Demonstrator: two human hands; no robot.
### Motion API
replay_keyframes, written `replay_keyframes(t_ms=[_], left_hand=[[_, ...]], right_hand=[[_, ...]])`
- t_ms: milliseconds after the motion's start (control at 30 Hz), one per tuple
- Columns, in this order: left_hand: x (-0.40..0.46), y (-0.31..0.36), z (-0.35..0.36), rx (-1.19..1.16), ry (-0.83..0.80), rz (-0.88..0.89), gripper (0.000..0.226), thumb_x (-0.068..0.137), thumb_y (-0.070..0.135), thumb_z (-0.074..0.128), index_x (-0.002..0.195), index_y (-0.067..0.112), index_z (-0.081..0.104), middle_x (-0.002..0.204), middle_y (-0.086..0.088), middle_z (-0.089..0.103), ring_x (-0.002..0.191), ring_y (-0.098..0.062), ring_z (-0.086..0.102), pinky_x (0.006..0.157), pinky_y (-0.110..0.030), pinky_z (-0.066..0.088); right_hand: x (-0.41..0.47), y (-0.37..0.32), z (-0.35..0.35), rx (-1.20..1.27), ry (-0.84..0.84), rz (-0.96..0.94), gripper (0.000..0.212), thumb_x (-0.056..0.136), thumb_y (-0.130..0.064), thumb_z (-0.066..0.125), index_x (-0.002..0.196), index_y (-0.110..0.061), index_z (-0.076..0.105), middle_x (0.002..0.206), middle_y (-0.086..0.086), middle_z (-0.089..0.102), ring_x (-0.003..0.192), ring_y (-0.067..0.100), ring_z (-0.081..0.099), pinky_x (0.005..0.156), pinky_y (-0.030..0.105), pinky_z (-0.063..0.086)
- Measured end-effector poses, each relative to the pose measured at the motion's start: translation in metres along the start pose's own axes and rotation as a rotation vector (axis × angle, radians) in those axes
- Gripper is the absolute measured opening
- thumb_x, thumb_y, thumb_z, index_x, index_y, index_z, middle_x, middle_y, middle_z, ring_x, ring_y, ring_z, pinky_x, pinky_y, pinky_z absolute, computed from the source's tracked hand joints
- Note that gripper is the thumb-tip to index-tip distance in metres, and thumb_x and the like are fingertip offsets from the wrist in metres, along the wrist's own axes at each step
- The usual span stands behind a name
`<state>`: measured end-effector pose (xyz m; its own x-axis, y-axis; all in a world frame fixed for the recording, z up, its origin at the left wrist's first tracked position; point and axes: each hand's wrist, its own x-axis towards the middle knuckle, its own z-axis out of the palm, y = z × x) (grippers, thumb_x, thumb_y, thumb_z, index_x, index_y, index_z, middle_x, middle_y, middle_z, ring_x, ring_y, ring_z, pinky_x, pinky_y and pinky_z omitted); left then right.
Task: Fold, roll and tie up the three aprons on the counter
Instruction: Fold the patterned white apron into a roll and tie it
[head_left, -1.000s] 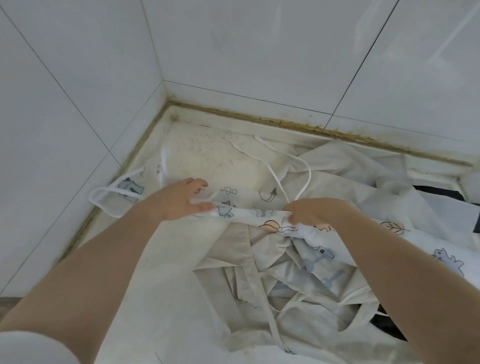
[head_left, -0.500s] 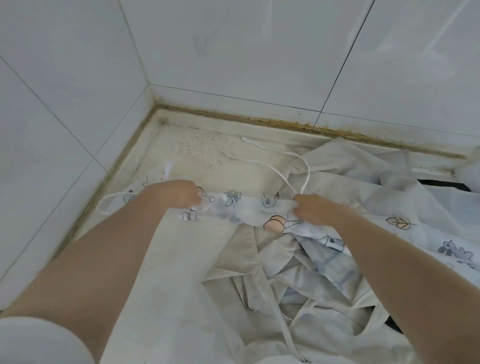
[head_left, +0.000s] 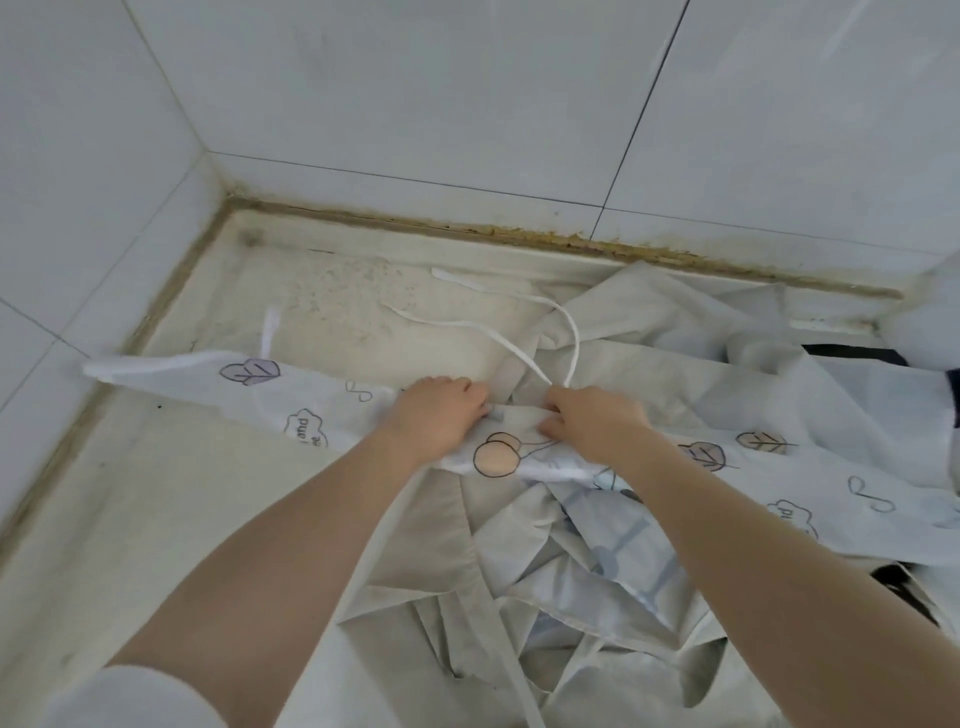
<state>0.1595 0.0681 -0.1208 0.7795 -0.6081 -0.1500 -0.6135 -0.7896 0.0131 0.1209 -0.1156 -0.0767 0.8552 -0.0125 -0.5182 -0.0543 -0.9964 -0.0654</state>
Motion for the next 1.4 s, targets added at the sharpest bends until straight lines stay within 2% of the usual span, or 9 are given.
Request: replay_keyframes(t_ms=[233, 333, 433, 567, 700, 933, 1133, 1300, 1400], left_hand=[[-0.037, -0.056, 0.0, 0.085, -0.02, -0.03, 0.025, 0.097, 0.028, 0.046, 0.099, 0.005, 0.054, 0.085, -0.013, 0.066, 0.078, -0.033, 0.064, 0.057, -0.035, 0.04], [-0.037, -0.055, -0.002, 0.242, 0.015, -0.059, 0.033, 0.061, 0.023, 0.085, 0.066, 0.008, 0.057, 0.055, -0.006, 0.058, 0.05, -0.025, 0.058, 0.05, -0.03, 0.039], [-0.026, -0.024, -0.023, 0.246, 0.148, -0.092, 0.033, 0.049, 0.012, 0.073, 0.076, 0.01, 0.056, 0.076, -0.007, 0.057, 0.074, -0.026, 0.052, 0.065, -0.035, 0.03], [-0.005, 0.059, -0.036, -0.287, -0.026, 0.01, 0.02, 0.096, 0.018, 0.041, 0.113, 0.01, 0.048, 0.116, -0.01, 0.053, 0.1, -0.028, 0.052, 0.079, -0.037, 0.038], [0.006, 0.107, -0.015, -0.399, -0.132, 0.014, 0.033, 0.099, 0.035, 0.036, 0.112, 0.007, 0.049, 0.119, -0.012, 0.05, 0.108, -0.029, 0.047, 0.088, -0.037, 0.039], [0.011, 0.12, -0.014, -0.294, -0.203, -0.127, 0.046, 0.095, 0.046, 0.042, 0.121, 0.008, 0.04, 0.128, -0.014, 0.043, 0.119, -0.032, 0.041, 0.097, -0.041, 0.038], [0.017, 0.141, -0.032, -0.327, -0.245, -0.258, 0.064, 0.089, 0.03, 0.059, 0.14, 0.023, 0.021, 0.132, -0.019, 0.038, 0.12, -0.039, 0.041, 0.1, -0.044, 0.038], [0.02, 0.154, -0.026, -0.201, -0.268, -0.319, 0.047, 0.092, 0.015, 0.049, 0.133, 0.029, 0.03, 0.125, -0.021, 0.035, 0.115, -0.041, 0.04, 0.1, -0.045, 0.037], [0.017, 0.157, -0.025, -0.21, -0.293, -0.377, 0.043, 0.091, 0.013, 0.046, 0.129, 0.027, 0.034, 0.124, -0.018, 0.031, 0.115, -0.04, 0.038, 0.099, -0.049, 0.038]], right_hand=[[-0.022, 0.05, -0.003, 0.112, -0.06, -0.015, 0.026, 0.092, -0.034, 0.055, 0.11, -0.016, 0.049, 0.106, 0.007, 0.057, 0.101, 0.025, 0.053, 0.077, 0.029, 0.036], [-0.026, 0.06, -0.004, 0.016, -0.099, -0.014, 0.034, 0.096, -0.036, 0.048, 0.114, -0.008, 0.054, 0.12, 0.009, 0.057, 0.112, 0.026, 0.051, 0.084, 0.028, 0.035], [-0.024, 0.059, -0.003, -0.006, -0.123, 0.001, 0.034, 0.097, -0.037, 0.046, 0.115, -0.009, 0.054, 0.121, 0.008, 0.056, 0.112, 0.026, 0.052, 0.084, 0.029, 0.036], [-0.018, 0.06, 0.005, 0.004, -0.075, 0.007, 0.031, 0.093, -0.04, 0.05, 0.108, -0.014, 0.057, 0.113, 0.006, 0.06, 0.105, 0.027, 0.055, 0.085, 0.035, 0.044], [-0.03, 0.07, 0.008, -0.002, -0.05, -0.033, 0.016, 0.088, -0.033, 0.056, 0.087, -0.018, 0.053, 0.1, 0.006, 0.058, 0.097, 0.027, 0.056, 0.078, 0.033, 0.044], [-0.082, 0.129, -0.008, -0.064, -0.133, -0.008, 0.043, 0.086, -0.016, 0.049, 0.129, -0.014, 0.046, 0.13, 0.005, 0.05, 0.119, 0.026, 0.049, 0.094, 0.036, 0.044], [-0.121, 0.186, -0.017, 0.021, -0.248, 0.04, 0.029, 0.088, -0.007, 0.045, 0.116, -0.005, 0.051, 0.119, 0.011, 0.053, 0.102, 0.024, 0.052, 0.062, 0.02, 0.036], [-0.144, 0.219, -0.005, 0.08, -0.253, 0.118, 0.043, 0.093, -0.007, 0.036, 0.136, -0.01, 0.045, 0.141, 0.007, 0.044, 0.126, 0.024, 0.043, 0.094, 0.026, 0.035], [-0.155, 0.245, 0.007, 0.032, -0.264, 0.13, 0.038, 0.096, -0.013, 0.031, 0.13, -0.014, 0.049, 0.133, 0.005, 0.052, 0.118, 0.024, 0.049, 0.092, 0.029, 0.036]])
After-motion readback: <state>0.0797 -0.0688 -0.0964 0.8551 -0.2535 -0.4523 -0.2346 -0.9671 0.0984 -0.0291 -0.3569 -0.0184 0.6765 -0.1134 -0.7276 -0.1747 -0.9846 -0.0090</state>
